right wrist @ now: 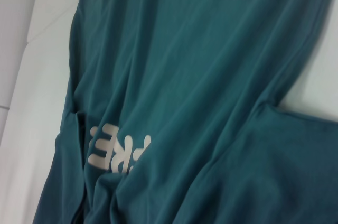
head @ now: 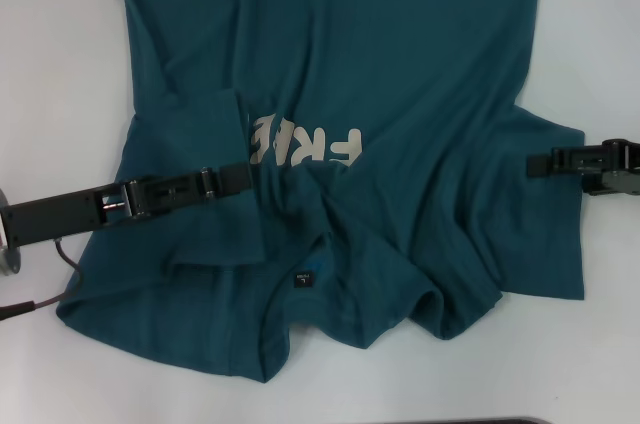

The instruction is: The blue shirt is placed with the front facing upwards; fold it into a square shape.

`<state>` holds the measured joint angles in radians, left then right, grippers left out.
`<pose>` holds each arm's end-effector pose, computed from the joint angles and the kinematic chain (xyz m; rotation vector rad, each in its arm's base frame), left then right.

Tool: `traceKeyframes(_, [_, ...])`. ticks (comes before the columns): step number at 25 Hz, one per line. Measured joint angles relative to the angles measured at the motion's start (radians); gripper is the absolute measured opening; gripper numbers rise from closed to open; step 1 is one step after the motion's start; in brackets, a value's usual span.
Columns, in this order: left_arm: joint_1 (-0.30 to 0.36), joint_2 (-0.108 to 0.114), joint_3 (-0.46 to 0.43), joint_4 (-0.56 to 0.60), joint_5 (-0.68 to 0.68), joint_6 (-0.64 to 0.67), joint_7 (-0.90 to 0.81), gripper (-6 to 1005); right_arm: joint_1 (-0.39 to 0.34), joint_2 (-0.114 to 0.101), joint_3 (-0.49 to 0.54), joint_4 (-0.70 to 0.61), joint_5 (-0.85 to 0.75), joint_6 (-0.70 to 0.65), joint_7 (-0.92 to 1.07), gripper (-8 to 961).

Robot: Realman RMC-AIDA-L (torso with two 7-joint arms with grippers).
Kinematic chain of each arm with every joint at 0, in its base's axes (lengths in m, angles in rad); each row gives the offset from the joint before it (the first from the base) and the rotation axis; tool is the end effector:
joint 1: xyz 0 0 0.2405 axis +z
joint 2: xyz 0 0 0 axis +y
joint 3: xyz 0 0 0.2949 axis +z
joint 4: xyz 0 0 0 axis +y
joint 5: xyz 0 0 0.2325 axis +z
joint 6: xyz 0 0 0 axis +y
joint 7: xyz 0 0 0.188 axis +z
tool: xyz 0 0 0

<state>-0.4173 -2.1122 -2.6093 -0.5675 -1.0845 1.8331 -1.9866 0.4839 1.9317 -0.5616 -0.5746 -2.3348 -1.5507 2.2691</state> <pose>-0.2992 0.2990 -0.0645 2.3234 1.6212 1.0068 0.3913 0.3470 -0.0110 -2.1844 1.9800 0.4051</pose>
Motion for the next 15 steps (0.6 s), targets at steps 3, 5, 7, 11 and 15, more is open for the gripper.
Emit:
traceKeyframes(3, [0.0,0.0,0.0,0.0,0.0,0.0,0.0,750,-0.002,0.004,-0.004,-0.003,0.0,-0.008,-0.029,935])
traceKeyframes(5, [0.0,0.0,0.0,0.0,0.0,0.0,0.0,750,-0.004,0.004,-0.003,-0.005,0.0,-0.015,-0.037,922])
traceKeyframes(7, [0.0,0.0,0.0,0.0,0.0,0.0,0.0,750,-0.005,0.002,-0.005,-0.006,-0.001,-0.016,-0.038,857])
traceKeyframes(11, [0.0,0.0,0.0,0.001,0.0,0.001,0.0,750,-0.006,0.002,-0.001,-0.006,-0.002,-0.018,-0.038,722])
traceKeyframes(15, [0.0,0.0,0.0,0.001,0.0,0.002,0.0,749,-0.008,0.002,0.002,-0.008,0.002,-0.025,-0.039,567])
